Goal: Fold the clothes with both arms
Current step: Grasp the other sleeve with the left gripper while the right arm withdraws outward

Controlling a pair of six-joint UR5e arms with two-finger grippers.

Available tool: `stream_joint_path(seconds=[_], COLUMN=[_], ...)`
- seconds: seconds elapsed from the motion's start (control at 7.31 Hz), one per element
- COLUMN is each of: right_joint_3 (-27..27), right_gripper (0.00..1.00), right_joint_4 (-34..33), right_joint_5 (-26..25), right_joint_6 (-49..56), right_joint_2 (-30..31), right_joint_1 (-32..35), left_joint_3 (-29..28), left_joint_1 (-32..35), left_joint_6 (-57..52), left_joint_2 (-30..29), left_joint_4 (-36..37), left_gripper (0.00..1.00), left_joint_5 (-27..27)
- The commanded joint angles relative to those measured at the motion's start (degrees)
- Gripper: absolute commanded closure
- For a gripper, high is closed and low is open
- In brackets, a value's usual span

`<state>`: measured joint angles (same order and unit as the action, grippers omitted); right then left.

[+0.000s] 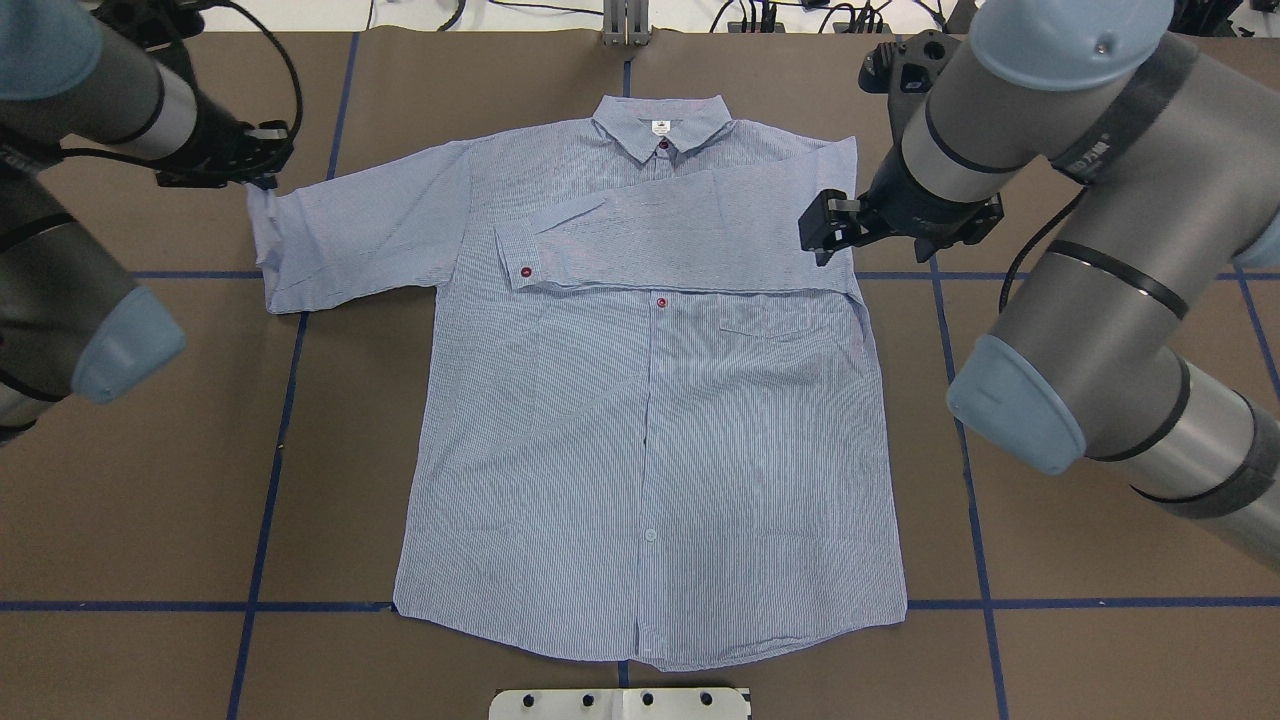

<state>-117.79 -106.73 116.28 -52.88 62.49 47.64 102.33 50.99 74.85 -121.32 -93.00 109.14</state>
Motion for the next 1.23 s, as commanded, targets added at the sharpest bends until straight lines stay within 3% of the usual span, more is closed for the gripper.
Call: stream_joint_path(seconds=[0.0,0.55,0.82,1.1], right_joint_3=[-3.5,-5.2,-4.9,-4.6], right_gripper=[0.00,0.00,0.00,0.00], right_joint_4=[-0.1,0.1,0.1,0.1], right_joint_5=[0.6,5.2,6.1,6.1], right_joint_6=[4.9,13.9,15.7,15.8], right_joint_2=[6.1,13.2,13.6,13.6], right_joint_1=[2.6,8.8,10.0,10.2], left_joint_3=[-7.4,-23.9,-29.9,-32.1], left_joint_1=[-3.3,-6.5,-8.1,-8.4], left_joint_6=[9.2,17.9,20.4,23.3], left_joint_2=[-13.1,-29.2,-33.5,-34.2], left_joint_4=[1.1,-4.7,-9.4,-13.9], left_gripper=[1.00,1.00,1.00,1.00], left_joint_5=[0.4,0.4,0.4,0.4])
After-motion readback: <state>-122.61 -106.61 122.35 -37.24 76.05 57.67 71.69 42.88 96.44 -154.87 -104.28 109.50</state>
